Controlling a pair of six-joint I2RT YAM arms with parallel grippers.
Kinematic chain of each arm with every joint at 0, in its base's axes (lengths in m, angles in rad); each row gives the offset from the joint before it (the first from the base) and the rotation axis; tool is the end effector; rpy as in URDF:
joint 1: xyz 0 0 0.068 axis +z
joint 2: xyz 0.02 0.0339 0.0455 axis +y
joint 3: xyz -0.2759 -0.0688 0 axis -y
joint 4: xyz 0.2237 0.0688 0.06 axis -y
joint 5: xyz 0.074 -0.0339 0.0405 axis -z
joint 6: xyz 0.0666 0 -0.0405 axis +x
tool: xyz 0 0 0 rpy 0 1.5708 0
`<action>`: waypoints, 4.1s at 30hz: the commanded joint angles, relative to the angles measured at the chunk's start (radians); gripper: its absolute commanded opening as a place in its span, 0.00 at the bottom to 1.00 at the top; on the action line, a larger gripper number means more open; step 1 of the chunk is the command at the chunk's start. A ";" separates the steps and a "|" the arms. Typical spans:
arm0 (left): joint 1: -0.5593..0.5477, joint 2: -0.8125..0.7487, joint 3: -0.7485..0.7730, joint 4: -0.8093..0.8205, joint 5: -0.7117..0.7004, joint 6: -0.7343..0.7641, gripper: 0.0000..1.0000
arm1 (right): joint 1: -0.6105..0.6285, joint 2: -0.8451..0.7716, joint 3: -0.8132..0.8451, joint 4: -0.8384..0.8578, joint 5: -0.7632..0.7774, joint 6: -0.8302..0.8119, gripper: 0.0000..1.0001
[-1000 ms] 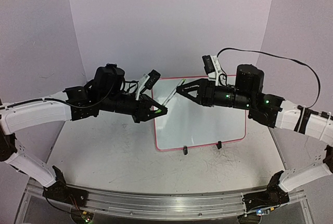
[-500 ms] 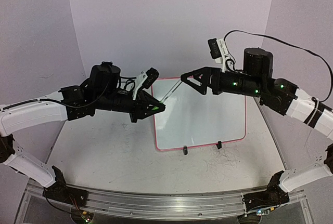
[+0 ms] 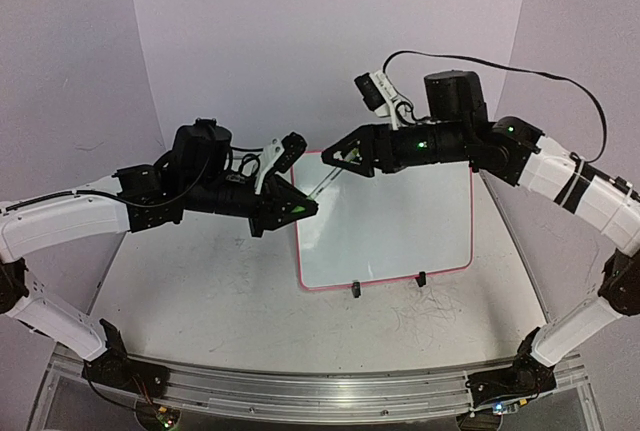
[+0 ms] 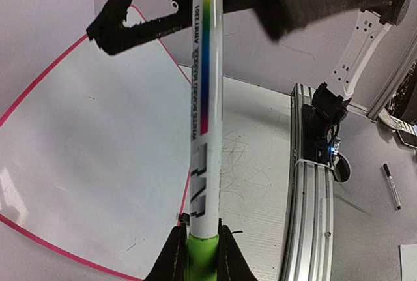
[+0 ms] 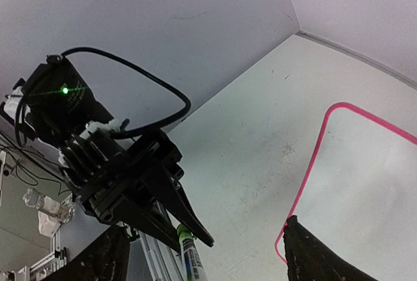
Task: Write a sentence on the whiteboard
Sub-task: Open the pen cap from the whiteboard marker.
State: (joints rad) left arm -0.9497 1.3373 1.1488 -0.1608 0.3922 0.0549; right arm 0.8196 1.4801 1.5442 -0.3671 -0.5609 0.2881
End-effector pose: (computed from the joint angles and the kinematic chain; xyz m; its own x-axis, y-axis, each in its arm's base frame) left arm 0.1623 -0.2706 0.3525 -0.1462 0.2914 -0.9454 0.9700 0.2300 -0.0791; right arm 0.2054 0.2718 0.4236 -0.4696 -0.1503 -0.8700 -0.8678 0.2603 0.4234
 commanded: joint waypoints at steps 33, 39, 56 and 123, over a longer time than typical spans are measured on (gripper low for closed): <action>-0.024 -0.045 -0.070 -0.117 0.070 0.030 0.00 | 0.000 0.199 0.010 -0.152 -0.404 -0.088 0.34; -0.027 -0.043 -0.074 -0.127 0.080 0.030 0.00 | 0.000 0.205 0.006 -0.171 -0.407 -0.105 0.29; -0.035 -0.040 -0.073 -0.151 0.094 0.034 0.00 | 0.001 0.218 -0.011 -0.217 -0.452 -0.159 0.20; -0.052 -0.245 -0.380 -0.143 -0.719 -0.569 0.00 | -0.244 -0.573 -0.446 -0.019 0.404 0.038 0.00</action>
State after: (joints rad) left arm -1.0069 1.0606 0.8084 -0.3317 -0.0134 -0.2129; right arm 0.5774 1.0031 1.1493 -0.5182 -0.4577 0.2044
